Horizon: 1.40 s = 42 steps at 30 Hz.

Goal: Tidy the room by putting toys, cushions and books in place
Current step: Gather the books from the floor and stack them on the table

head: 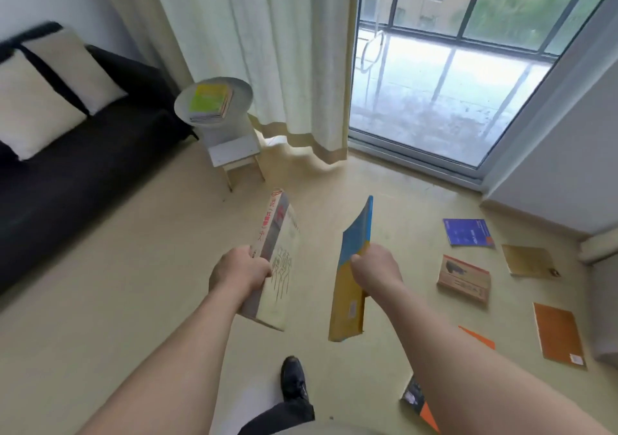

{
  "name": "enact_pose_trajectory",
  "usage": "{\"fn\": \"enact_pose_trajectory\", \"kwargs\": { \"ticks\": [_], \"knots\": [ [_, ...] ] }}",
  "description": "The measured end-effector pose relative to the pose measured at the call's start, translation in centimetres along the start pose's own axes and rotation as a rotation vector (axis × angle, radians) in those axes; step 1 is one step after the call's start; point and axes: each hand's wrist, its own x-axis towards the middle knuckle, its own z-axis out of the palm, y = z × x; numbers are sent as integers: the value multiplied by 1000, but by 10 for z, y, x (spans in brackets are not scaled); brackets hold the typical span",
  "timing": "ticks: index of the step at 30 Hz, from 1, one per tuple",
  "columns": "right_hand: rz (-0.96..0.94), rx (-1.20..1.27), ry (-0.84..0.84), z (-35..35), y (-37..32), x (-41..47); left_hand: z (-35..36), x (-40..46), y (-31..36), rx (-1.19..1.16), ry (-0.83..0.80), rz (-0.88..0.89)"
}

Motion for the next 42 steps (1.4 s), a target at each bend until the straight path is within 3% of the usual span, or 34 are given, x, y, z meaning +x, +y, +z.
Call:
{"fn": "enact_pose_trajectory", "kwargs": {
  "ticks": [6, 13, 19, 25, 30, 42],
  "knots": [
    [-62, -33, 4, 44, -110, 43, -81, 88, -14, -140, 87, -52],
    [-84, -78, -16, 69, -200, 107, -125, 173, -7, -299, 79, -144],
    [-104, -127, -100, 104, -292, 198, -174, 281, 10, -269, 84, -151],
    [-146, -17, -161, 120, -414, 287, -247, 388, 35, -155, 209, -194],
    [-183, -29, -222, 144, -492, 337, -281, 455, 38, -243, 235, -248],
    [-236, -118, -84, 212, -653, 480, -381, 683, 30, -124, 134, -211]
  ]
}}
